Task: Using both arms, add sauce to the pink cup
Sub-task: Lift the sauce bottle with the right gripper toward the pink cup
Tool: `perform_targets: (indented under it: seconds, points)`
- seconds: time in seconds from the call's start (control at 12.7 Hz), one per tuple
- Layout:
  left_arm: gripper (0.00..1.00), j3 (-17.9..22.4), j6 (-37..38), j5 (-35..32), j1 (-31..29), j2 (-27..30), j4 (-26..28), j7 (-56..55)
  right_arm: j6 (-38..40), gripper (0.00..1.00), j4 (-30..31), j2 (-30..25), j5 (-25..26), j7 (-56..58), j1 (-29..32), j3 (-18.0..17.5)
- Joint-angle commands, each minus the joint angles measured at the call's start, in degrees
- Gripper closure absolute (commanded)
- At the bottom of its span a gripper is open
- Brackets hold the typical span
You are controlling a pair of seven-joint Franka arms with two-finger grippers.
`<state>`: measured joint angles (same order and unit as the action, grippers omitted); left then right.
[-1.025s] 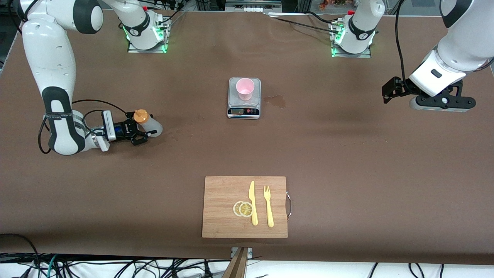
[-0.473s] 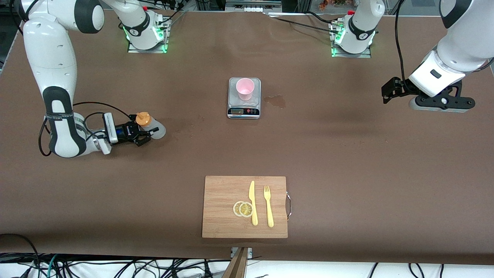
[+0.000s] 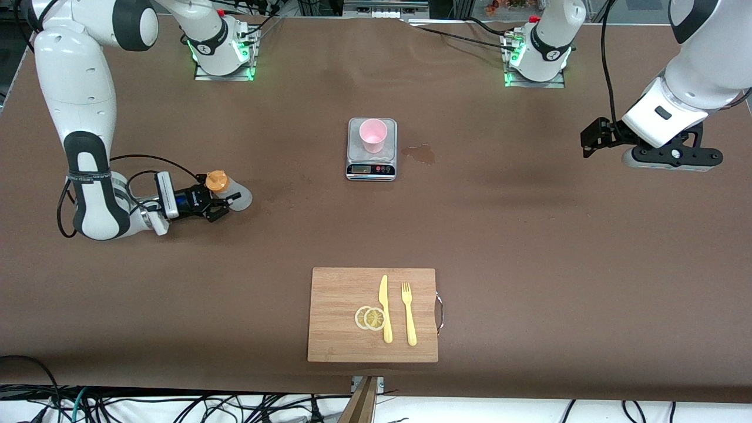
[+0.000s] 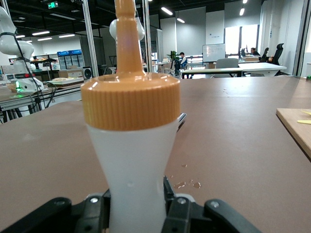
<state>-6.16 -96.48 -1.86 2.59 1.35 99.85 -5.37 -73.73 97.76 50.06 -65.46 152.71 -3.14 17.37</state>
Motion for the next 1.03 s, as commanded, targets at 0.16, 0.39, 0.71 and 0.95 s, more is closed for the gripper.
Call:
perform_targets:
  seconds: [0.16,0.39,0.71,0.95]
  points:
    - [0.0,0.18,1.21,0.98,0.31,-0.83,-1.85,0.62,1.4,0.72,-0.46,1.87,0.33,1.09,1.2,-0.06]
    - [0.0,0.18,1.21,0.98,0.31,-0.83,-1.85,0.53,2.1,0.72,-0.55,1.71,0.33,0.58,1.29,0.03]
    - [0.0,0.18,1.21,0.98,0.31,-0.83,-1.85,0.62,1.93,0.72,-4.58,-1.63,2.6,-10.91,-0.9,0.2]
    - [0.0,0.18,1.21,0.98,0.31,-0.83,-1.85,0.62,-0.87,0.72,-4.94,-5.92,4.19,-19.62,-5.63,0.99]
